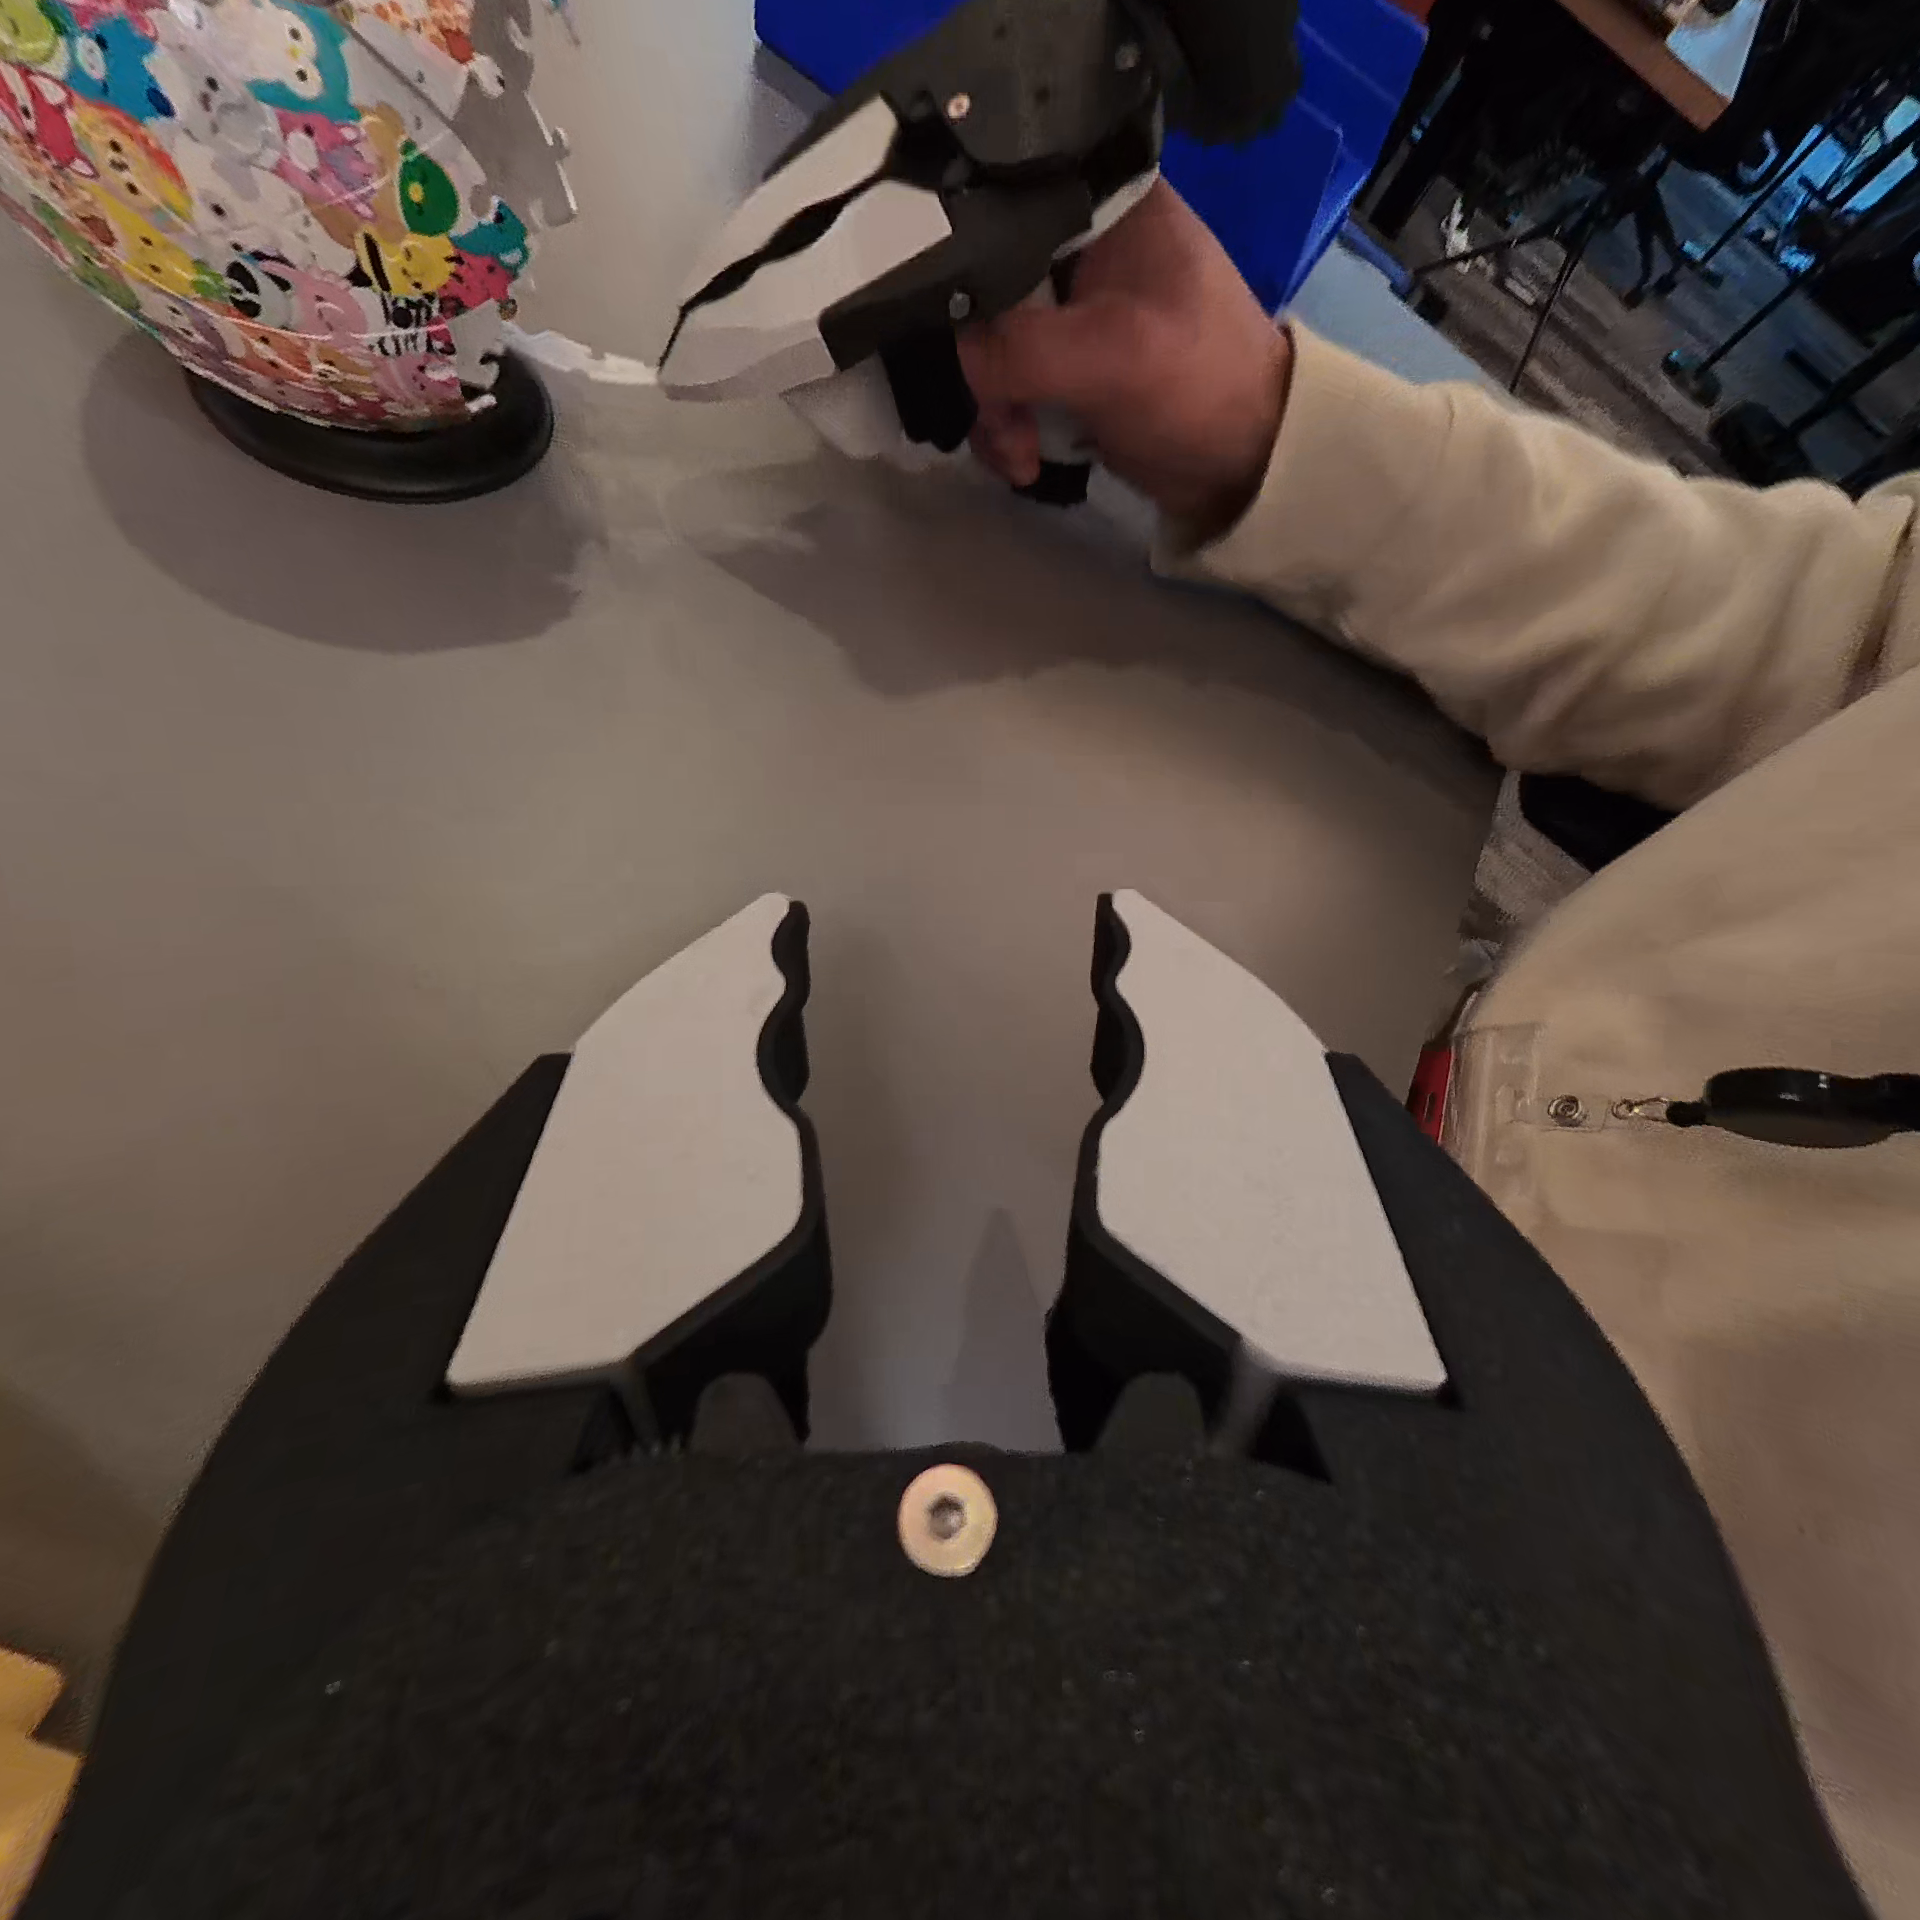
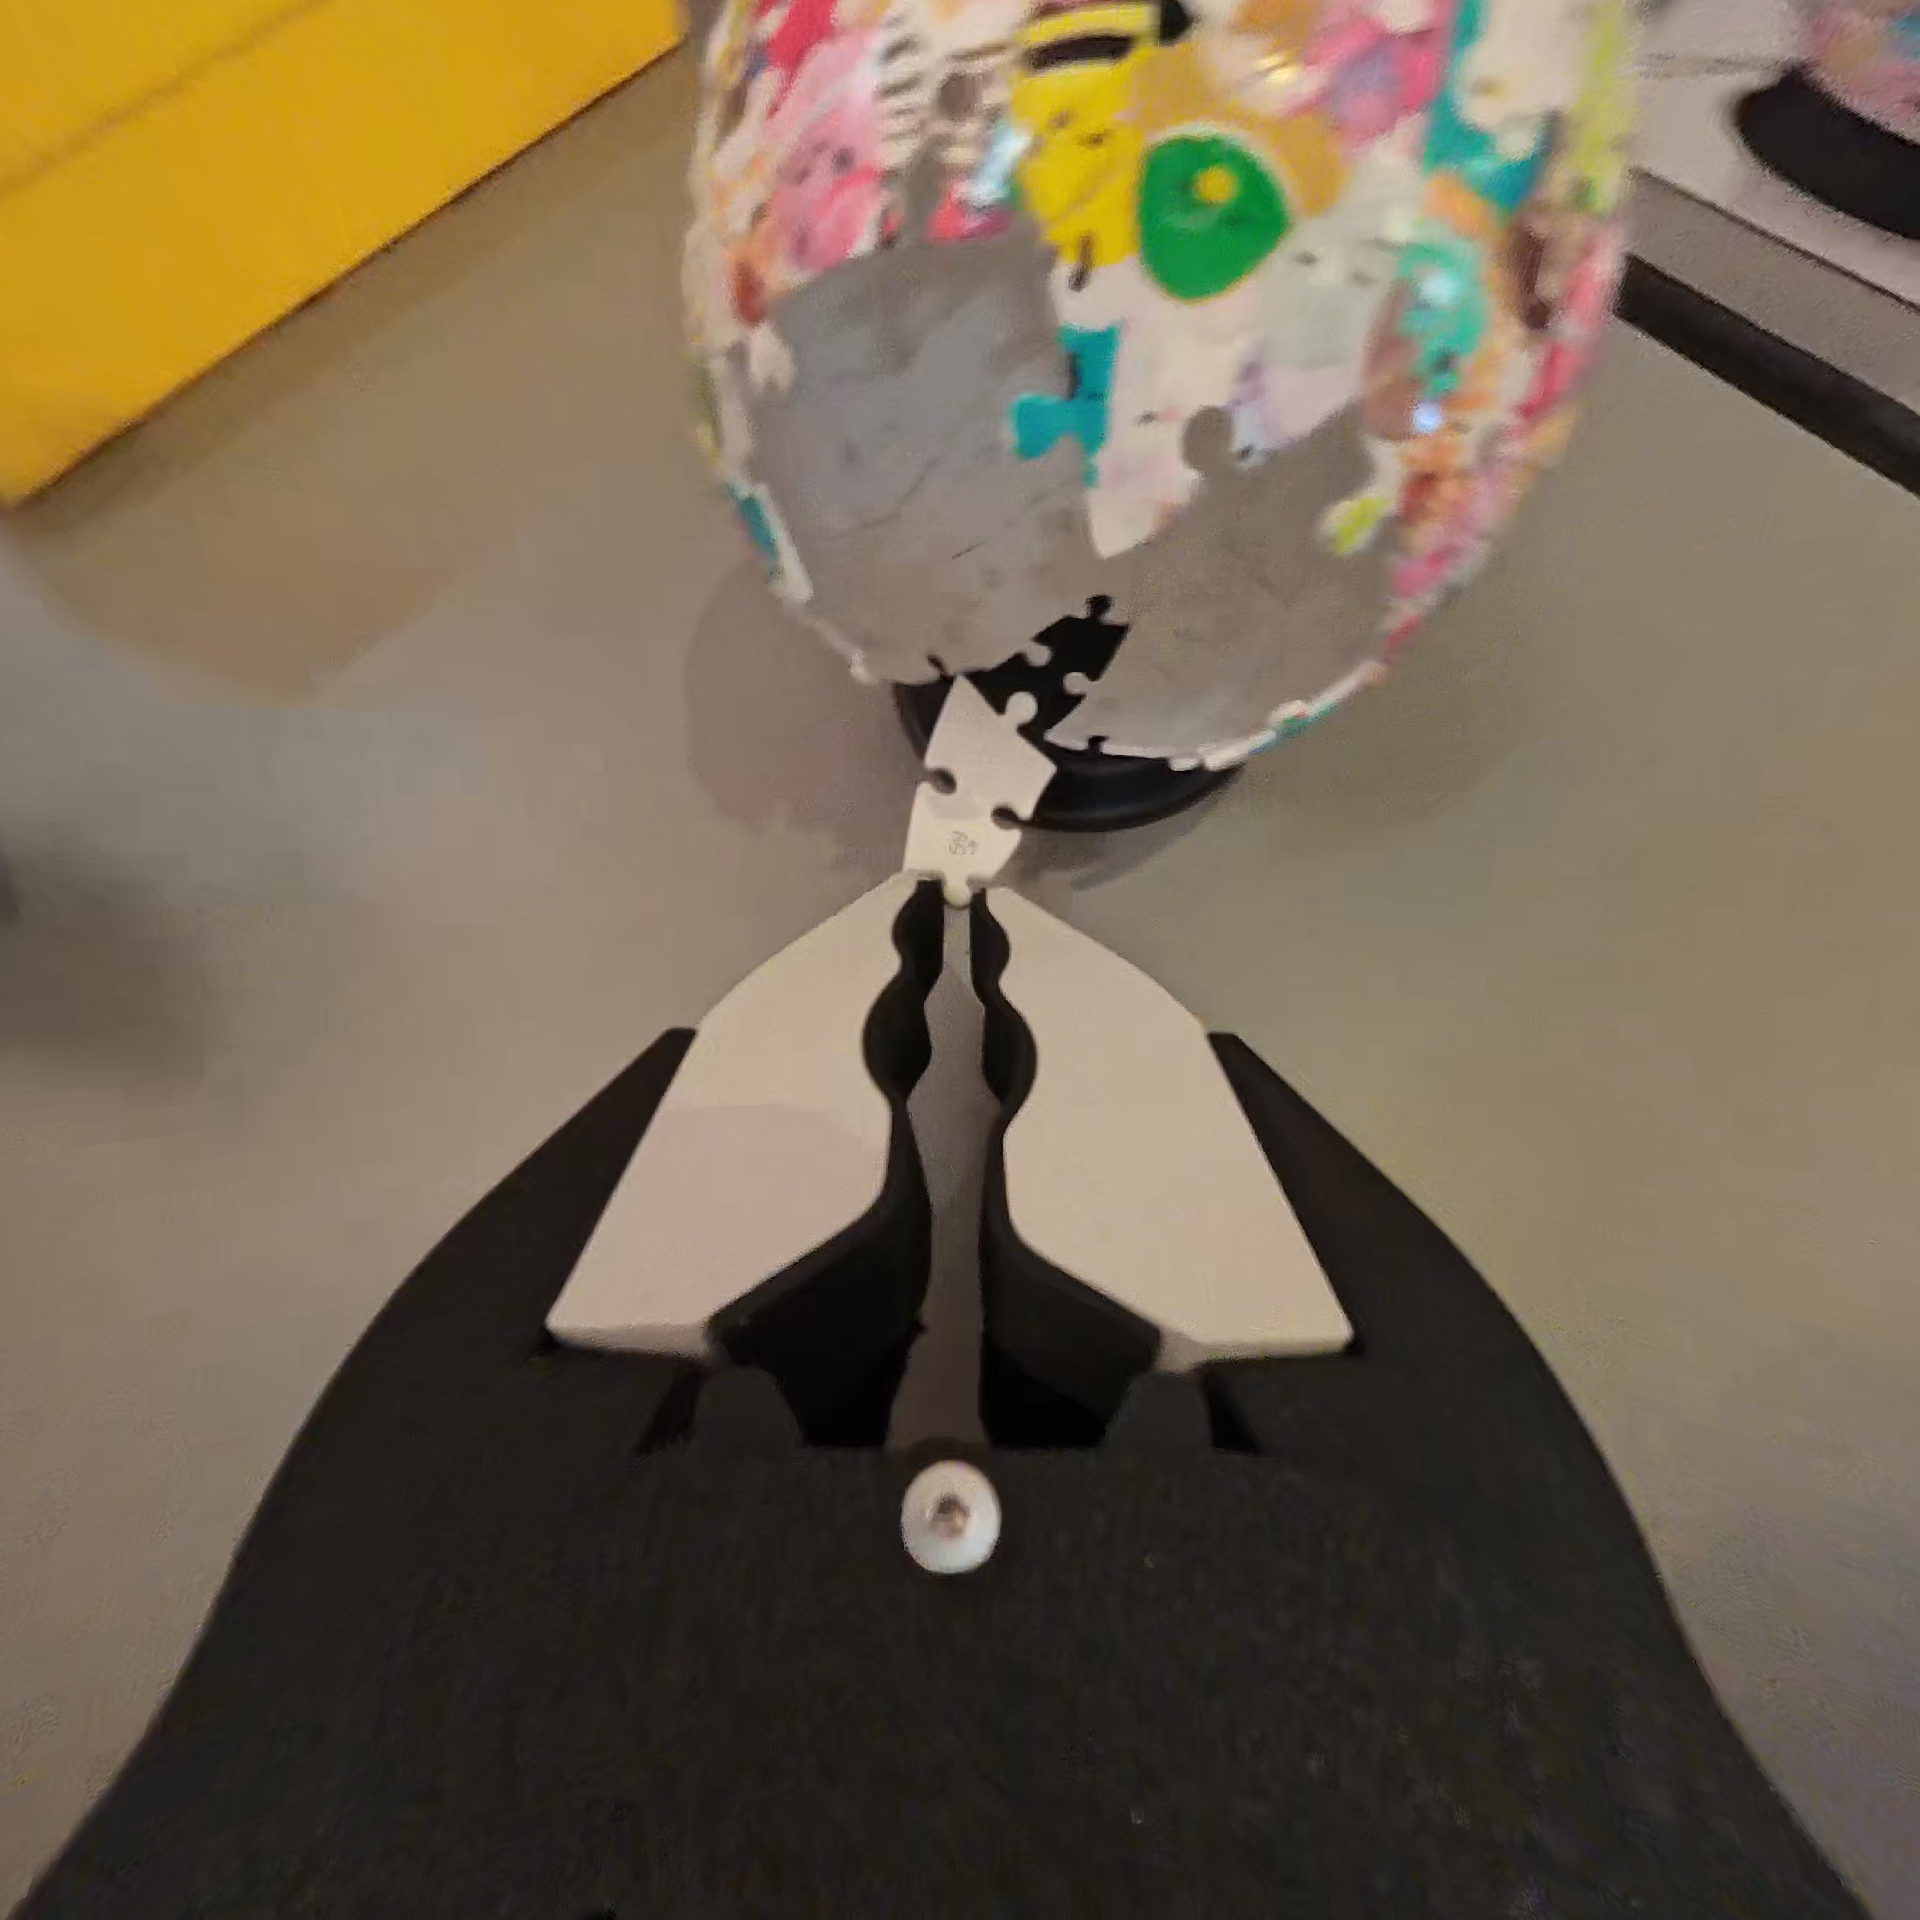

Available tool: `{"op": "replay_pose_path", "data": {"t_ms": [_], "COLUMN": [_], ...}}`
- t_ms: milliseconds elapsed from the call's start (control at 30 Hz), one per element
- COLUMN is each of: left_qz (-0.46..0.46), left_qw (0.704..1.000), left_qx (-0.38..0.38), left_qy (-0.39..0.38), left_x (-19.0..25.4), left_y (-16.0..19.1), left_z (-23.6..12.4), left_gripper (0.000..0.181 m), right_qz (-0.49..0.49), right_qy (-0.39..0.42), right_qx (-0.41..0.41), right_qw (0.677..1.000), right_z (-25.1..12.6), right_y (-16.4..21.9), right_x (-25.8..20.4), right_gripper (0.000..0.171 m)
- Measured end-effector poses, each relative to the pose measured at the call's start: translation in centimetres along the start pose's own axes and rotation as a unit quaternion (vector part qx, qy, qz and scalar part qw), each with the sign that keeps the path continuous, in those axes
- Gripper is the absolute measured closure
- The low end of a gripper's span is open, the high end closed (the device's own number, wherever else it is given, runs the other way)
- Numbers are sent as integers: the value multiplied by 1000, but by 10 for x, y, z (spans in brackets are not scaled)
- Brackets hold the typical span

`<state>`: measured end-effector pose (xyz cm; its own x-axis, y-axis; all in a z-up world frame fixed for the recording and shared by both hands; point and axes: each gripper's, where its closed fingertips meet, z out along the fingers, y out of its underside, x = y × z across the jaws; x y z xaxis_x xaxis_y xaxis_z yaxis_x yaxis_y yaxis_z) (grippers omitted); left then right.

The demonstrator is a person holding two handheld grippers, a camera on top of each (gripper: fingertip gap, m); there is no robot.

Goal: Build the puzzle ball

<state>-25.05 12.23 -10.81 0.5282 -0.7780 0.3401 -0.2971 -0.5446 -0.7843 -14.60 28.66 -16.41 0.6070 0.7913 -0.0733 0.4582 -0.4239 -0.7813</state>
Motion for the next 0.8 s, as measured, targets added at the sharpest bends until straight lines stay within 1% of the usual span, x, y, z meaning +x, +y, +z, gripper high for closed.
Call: {"op": "replay_pose_path", "data": {"t_ms": [100, 167, 267, 367, 467, 533, 600, 667, 733, 800], "left_qz": [-5, -5, 0, 3, 2, 2, 2, 2, 1, -3], "left_qw": [1000, 1000, 1000, 999, 999, 999, 999, 999, 999, 1000], "left_qx": [10, 14, 17, 20, 25, 27, 21, 16, 16, 15], "left_qy": [1, -3, -26, -35, -32, -32, -32, -33, -31, -24], "left_x": [-2, -5, -13, -14, -13, -13, -13, -14, -13, -10], "left_y": [-1, -1, 1, 5, 5, 5, 7, 10, 11, 12], "left_z": [2, 2, 0, -2, -3, -2, -1, 0, 2, 4], "left_gripper": [130, 130, 130, 130, 130, 130, 130, 130, 130, 130], "right_qz": [60, 80, 82, 67, 54, 25, -7, -15, -15, -5], "right_qy": [53, 62, 100, 114, 104, 88, 21, 26, 17, 27], "right_qx": [13, 11, -3, -10, -11, -24, -61, -92, -81, -85], "right_qw": [997, 995, 992, 991, 993, 996, 998, 995, 996, 996], "right_z": [5, 15, 25, 29, 25, 14, 3, -11, -20, -25], "right_y": [-6, -10, -12, -18, -18, -8, 11, 29, 35, 43], "right_x": [-2, -6, 2, 6, 5, 2, -15, -21, -36, -45], "right_gripper": [166, 166, 167, 166, 166, 166, 166, 166, 166, 166]}}
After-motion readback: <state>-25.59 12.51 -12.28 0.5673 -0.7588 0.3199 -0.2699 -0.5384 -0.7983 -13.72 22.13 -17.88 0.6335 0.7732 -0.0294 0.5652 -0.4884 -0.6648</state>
